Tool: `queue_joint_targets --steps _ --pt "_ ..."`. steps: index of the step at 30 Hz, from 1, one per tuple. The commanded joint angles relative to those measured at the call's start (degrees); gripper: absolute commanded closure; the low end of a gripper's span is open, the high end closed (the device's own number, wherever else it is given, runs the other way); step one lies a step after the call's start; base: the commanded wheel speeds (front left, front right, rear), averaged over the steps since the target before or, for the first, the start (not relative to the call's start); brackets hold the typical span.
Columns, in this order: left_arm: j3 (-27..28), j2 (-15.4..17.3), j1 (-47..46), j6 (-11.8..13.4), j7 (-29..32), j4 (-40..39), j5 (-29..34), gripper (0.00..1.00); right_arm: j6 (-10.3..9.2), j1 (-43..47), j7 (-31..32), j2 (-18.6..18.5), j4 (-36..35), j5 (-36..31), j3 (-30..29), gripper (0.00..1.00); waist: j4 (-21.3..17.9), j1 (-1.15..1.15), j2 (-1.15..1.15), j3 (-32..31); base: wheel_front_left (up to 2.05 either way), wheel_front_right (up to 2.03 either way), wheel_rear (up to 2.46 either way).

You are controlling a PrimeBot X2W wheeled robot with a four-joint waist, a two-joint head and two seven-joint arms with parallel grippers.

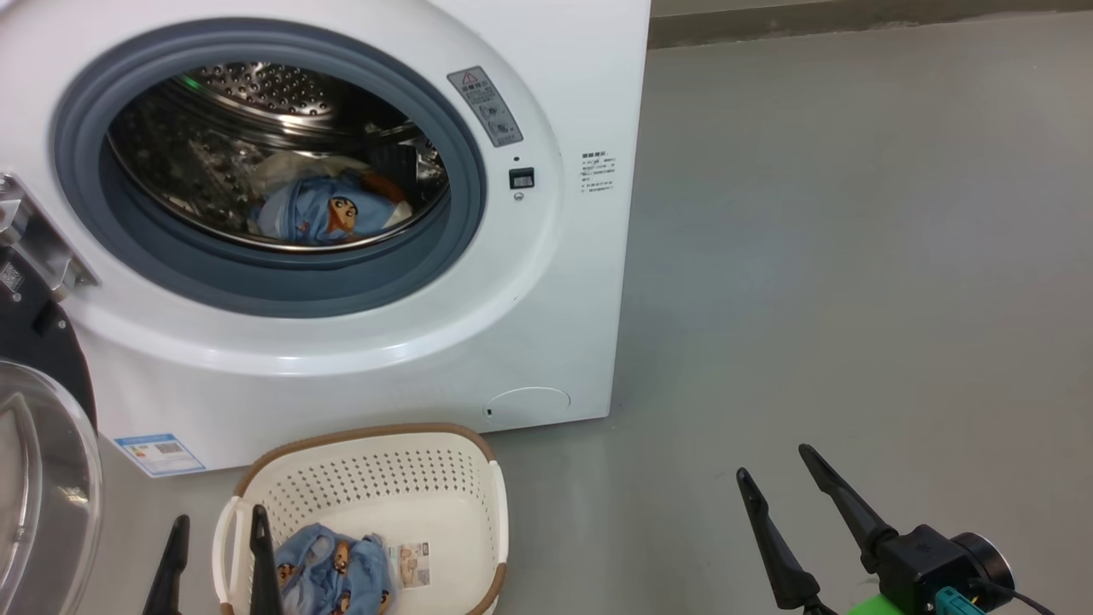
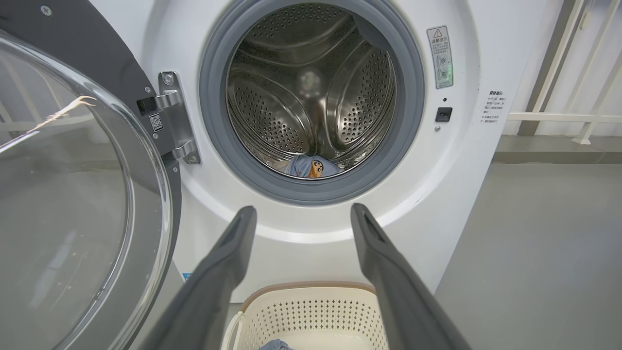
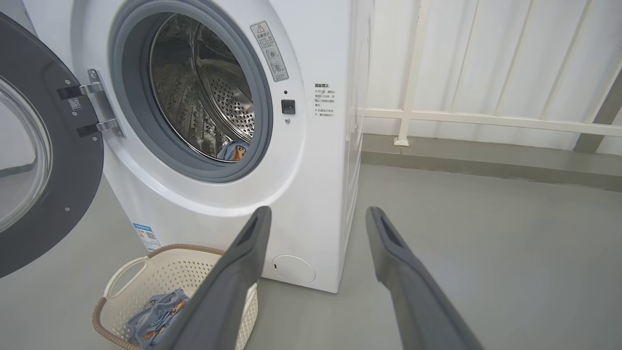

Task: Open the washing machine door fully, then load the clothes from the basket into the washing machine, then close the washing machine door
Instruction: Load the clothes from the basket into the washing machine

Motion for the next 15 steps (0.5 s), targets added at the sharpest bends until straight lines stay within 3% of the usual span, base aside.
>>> queue_joint_targets --steps 1,8,15 --pt "2.1 0.9 -1.8 0.3 -0.3 -1.0 -0.2 0.00 0.09 -0.8 -0.1 -0.1 -1.6 0.3 1.2 0.00 0.0 0.00 0.00 0.1 0.00 0.00 0.00" --pt "2.1 0.7 -4.2 -0.2 -0.8 1.5 -0.3 0.00 0.09 -1.4 -0.2 0.0 -2.1 0.3 1.2 0.00 0.0 0.00 0.00 1.9 0.00 0.00 0.00" --pt "1.3 -0.4 -10.2 -2.5 -1.6 10.5 -0.7 0.00 0.09 -3.1 -0.5 0.0 -2.6 0.2 1.6 0.00 -0.8 0.00 0.00 6.0 0.00 0.00 0.00"
